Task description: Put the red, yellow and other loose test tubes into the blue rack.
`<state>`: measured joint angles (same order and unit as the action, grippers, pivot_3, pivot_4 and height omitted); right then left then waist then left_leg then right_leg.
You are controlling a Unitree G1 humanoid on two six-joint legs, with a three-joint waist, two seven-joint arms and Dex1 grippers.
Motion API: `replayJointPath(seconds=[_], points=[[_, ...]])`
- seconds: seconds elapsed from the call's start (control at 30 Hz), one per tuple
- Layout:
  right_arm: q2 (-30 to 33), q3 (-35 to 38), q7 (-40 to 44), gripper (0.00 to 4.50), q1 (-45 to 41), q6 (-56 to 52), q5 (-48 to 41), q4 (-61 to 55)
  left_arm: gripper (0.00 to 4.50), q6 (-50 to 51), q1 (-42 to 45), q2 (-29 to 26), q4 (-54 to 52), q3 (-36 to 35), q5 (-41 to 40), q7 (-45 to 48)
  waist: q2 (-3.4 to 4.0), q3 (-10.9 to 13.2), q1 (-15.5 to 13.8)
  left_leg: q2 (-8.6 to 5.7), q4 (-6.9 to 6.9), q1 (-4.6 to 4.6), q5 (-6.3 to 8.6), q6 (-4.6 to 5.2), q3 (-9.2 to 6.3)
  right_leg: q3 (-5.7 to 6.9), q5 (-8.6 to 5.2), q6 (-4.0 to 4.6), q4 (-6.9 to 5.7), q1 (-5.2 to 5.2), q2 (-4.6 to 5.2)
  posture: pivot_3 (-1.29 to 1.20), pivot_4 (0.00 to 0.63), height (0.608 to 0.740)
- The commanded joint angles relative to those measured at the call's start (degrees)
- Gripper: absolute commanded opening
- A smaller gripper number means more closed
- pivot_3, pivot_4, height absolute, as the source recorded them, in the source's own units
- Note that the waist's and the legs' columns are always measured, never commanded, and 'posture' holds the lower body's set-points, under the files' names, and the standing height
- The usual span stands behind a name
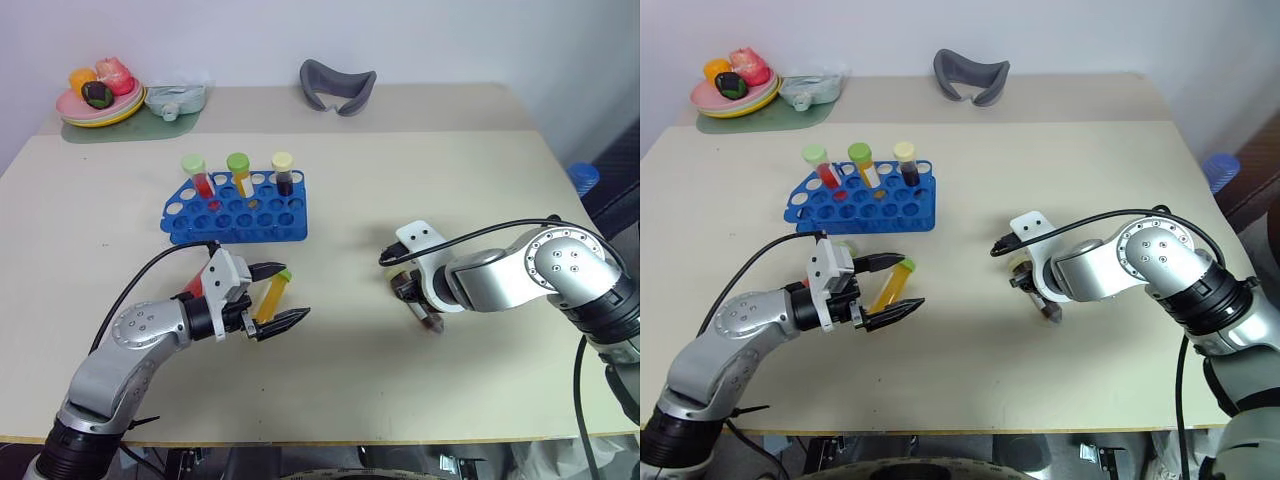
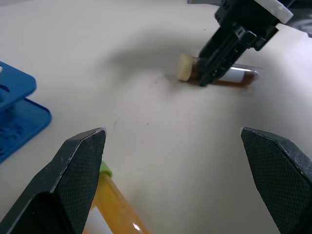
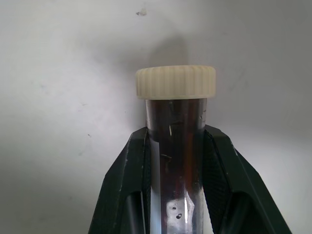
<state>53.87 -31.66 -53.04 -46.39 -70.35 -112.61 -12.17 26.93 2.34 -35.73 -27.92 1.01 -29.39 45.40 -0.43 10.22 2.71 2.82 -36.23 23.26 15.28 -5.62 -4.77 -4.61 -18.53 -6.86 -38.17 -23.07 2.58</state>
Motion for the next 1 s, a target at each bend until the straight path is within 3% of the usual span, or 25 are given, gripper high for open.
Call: replayJointPath(seconds=[0.03,0.13,0.27,0.33,0.6,0.77,1.0], points=[[-2.96,6.59,4.68,0.83,-3.31,3.94,3.04,-3.92,4.50,0.51,-1.23,0.57,-1.80,-5.28,-2.04,-2.81,0.03,0.02,0.06,0.00,0.00,0.01,0.00,0.00,0.00,-0.01,0.00,0.00,-0.02,-0.03,0.00,0.00,0.150,0.740],[-6.14,11.85,21.09,0.83,-3.37,10.03,19.58,-10.26,4.50,-0.75,-3.72,1.79,-0.95,-11.15,-2.30,-6.22,0.06,0.04,-0.14,0.02,0.05,0.06,0.00,0.00,-0.01,0.01,0.00,0.00,-0.05,-0.14,-0.02,0.00,0.150,0.740],[-9.94,10.64,43.45,0.83,-1.81,24.34,45.39,-14.18,4.50,-5.60,-5.99,5.45,2.99,-17.41,-0.97,-10.37,0.05,0.03,-0.37,0.01,0.04,0.08,0.00,0.00,-0.01,0.05,0.00,-0.01,0.03,-0.13,0.00,0.00,0.150,0.740],[-16.22,10.45,50.03,0.83,-0.19,32.96,54.03,-10.73,4.50,-8.44,-6.54,7.42,3.84,-18.90,-1.30,-10.63,0.03,0.01,-0.31,0.01,0.03,0.08,0.00,-0.01,-0.01,0.06,0.00,-0.01,0.04,-0.10,0.02,0.00,0.150,0.740],[-38.38,6.17,62.03,0.83,2.96,58.15,83.46,9.22,4.50,-13.81,-7.08,10.37,6.40,-19.96,0.51,-12.56,0.02,0.00,-0.08,0.00,0.02,0.03,-0.05,-0.10,0.00,0.06,0.01,-0.01,-0.09,-0.10,0.02,0.00,0.150,0.740],[-47.69,7.90,64.79,0.83,3.69,66.03,91.65,19.94,4.50,-15.11,-8.14,11.85,6.79,-18.69,1.03,-13.26,0.02,0.00,0.01,0.00,0.02,0.03,-0.10,-0.18,0.00,0.06,0.02,-0.01,-0.14,-0.11,0.04,0.00,0.150,0.740],[-54.92,11.62,67.34,0.83,1.71,71.12,98.10,31.02,4.50,-15.63,-8.21,12.61,7.35,-17.78,1.41,-13.29,0.04,-0.01,0.13,0.00,0.02,-0.02,-0.13,-0.23,0.00,0.06,0.02,-0.01,-0.23,-0.11,0.03,0.00,0.150,0.740]])
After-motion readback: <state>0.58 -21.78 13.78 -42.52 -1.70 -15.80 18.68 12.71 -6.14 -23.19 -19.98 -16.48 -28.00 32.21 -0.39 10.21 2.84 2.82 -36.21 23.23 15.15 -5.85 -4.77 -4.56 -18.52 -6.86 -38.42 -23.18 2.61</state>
